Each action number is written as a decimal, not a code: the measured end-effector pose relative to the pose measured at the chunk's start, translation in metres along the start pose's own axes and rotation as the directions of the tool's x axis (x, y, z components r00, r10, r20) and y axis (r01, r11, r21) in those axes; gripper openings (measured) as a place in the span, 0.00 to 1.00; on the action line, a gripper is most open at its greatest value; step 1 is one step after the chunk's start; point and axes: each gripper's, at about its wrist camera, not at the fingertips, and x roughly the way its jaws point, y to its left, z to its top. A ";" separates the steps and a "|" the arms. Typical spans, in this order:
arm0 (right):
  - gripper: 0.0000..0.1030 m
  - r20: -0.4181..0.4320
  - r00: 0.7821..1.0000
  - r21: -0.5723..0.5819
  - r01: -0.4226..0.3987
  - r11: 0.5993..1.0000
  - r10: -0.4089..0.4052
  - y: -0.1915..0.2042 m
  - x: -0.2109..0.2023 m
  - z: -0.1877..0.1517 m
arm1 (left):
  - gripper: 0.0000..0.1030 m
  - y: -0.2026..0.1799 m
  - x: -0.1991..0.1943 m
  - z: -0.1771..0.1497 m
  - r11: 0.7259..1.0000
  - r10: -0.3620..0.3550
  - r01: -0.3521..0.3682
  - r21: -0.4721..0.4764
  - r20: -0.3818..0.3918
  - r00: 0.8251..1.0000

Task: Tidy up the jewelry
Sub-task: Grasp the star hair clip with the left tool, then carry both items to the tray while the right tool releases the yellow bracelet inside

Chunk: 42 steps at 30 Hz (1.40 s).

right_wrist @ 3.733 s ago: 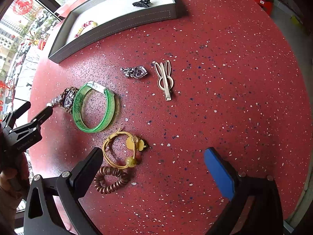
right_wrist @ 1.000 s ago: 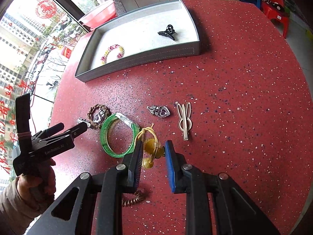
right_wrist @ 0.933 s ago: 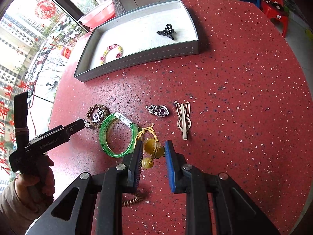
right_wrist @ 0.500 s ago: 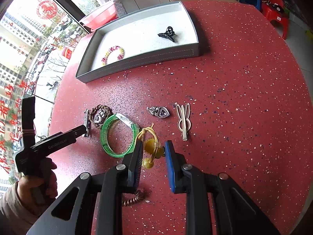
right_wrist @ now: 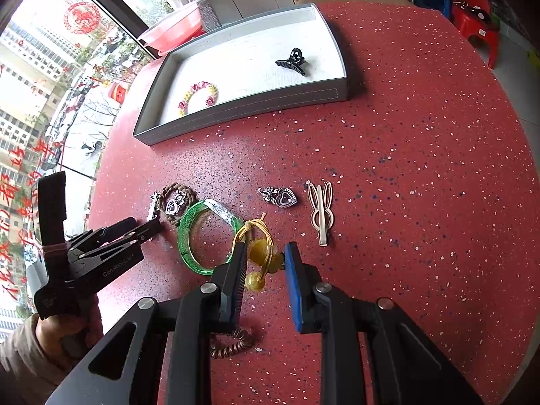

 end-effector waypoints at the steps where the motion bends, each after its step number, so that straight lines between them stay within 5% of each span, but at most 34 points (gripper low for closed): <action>1: 0.24 0.000 1.000 0.002 -0.001 1.000 0.001 0.000 0.000 0.001 | 0.32 -0.003 -0.003 0.000 1.000 -0.004 0.004 0.025 0.007 1.000; 14: 0.24 0.043 0.998 -0.009 -0.035 0.999 0.036 0.006 -0.008 0.031 | 0.28 0.011 -0.038 -0.009 0.992 -0.121 0.123 -0.019 0.108 0.987; 31: 0.24 0.101 0.993 -0.061 -0.058 0.996 0.064 0.013 0.012 0.129 | 0.28 0.015 -0.043 0.093 0.987 -0.147 0.158 -0.024 0.247 0.958; 42: 0.24 0.046 0.997 -0.025 -0.065 0.998 0.066 -0.005 0.060 0.173 | 0.28 0.000 0.006 0.141 0.993 -0.103 0.112 -0.027 0.214 0.971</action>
